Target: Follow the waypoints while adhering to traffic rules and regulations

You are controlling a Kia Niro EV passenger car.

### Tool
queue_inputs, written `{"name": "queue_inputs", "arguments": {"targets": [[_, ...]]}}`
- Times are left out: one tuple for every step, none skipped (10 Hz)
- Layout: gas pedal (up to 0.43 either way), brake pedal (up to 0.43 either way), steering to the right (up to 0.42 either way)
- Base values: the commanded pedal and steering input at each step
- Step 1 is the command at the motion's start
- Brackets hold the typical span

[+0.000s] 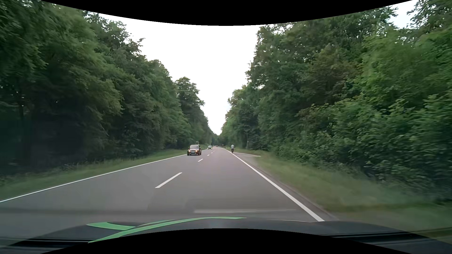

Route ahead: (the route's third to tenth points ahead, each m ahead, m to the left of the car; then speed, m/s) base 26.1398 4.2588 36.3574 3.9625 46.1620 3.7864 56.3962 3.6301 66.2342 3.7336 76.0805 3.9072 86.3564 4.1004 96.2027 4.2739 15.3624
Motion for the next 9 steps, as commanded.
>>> {"name": "queue_inputs", "arguments": {"targets": [[0.0, 0.0, -0.004], [0.0, 0.0, -0.004], [0.0, 0.0, -0.004], [0.0, 0.0, -0.004], [0.0, 0.0, -0.004], [0.0, 0.0, -0.004], [0.0, 0.0, -0.004], [0.008, 0.0, -0.004], [0.008, 0.0, -0.004]]}}
